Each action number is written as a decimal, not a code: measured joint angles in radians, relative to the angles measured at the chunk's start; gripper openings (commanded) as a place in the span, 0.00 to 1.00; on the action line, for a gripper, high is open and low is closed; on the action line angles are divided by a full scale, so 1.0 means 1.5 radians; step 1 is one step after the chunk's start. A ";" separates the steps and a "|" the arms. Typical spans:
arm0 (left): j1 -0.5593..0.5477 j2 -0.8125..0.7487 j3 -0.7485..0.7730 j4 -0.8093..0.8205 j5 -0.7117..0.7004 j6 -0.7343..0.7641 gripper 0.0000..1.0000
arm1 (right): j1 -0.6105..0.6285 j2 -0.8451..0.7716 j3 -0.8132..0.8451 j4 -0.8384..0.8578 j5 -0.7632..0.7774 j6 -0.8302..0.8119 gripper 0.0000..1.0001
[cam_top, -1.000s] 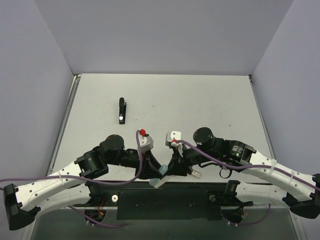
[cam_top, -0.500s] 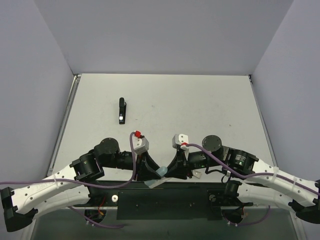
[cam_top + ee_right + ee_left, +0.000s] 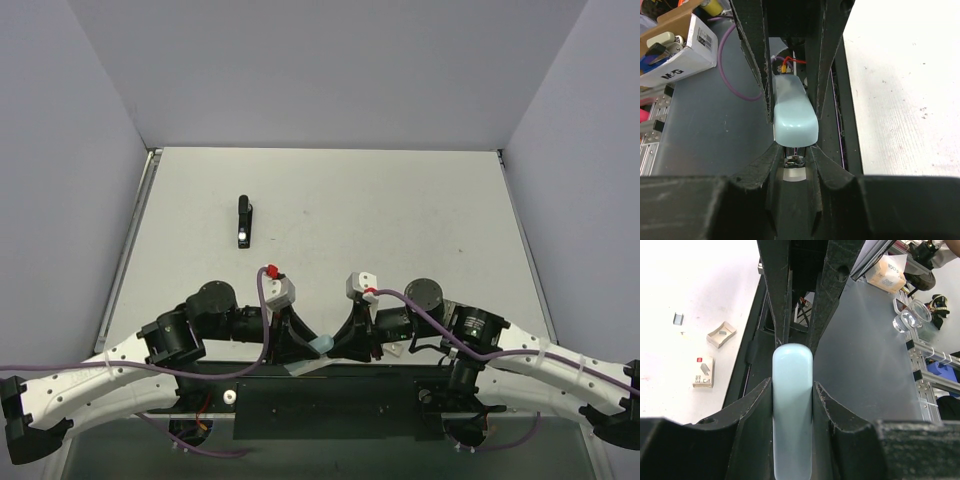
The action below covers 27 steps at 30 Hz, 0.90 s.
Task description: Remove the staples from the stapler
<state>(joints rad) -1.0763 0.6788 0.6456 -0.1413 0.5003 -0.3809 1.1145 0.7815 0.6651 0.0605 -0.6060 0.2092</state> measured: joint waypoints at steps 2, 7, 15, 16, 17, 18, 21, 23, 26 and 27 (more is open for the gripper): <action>-0.002 -0.002 0.000 -0.001 -0.005 0.000 0.00 | 0.001 -0.003 -0.011 0.011 0.000 0.006 0.00; -0.001 -0.018 0.000 0.019 -0.024 0.000 0.00 | 0.010 -0.009 -0.050 -0.001 -0.009 0.024 0.00; 0.000 -0.015 0.000 0.064 -0.042 0.000 0.00 | 0.022 0.004 -0.065 -0.007 -0.013 0.033 0.00; 0.000 -0.015 0.000 0.065 -0.042 0.000 0.00 | 0.022 0.003 -0.065 -0.008 -0.011 0.034 0.00; 0.000 -0.015 0.000 0.066 -0.044 0.000 0.00 | 0.022 0.001 -0.065 -0.009 -0.007 0.035 0.00; 0.000 -0.014 0.000 0.066 -0.045 0.000 0.00 | 0.022 -0.003 -0.065 -0.011 -0.003 0.035 0.00; 0.000 -0.011 0.000 0.067 -0.048 0.000 0.00 | 0.022 -0.019 -0.060 -0.026 0.018 0.035 0.09; 0.000 -0.008 0.000 0.067 -0.051 0.000 0.00 | 0.023 -0.035 -0.054 -0.040 0.040 0.034 0.20; 0.000 -0.005 0.001 0.070 -0.058 0.000 0.00 | 0.026 -0.063 -0.037 -0.074 0.084 0.034 0.38; 0.000 -0.005 0.002 0.070 -0.064 0.001 0.00 | 0.026 -0.072 -0.030 -0.086 0.099 0.034 0.40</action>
<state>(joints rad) -1.0763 0.6720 0.6491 -0.0364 0.4038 -0.3794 1.1530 0.6731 0.6209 -0.0681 -0.4568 0.2600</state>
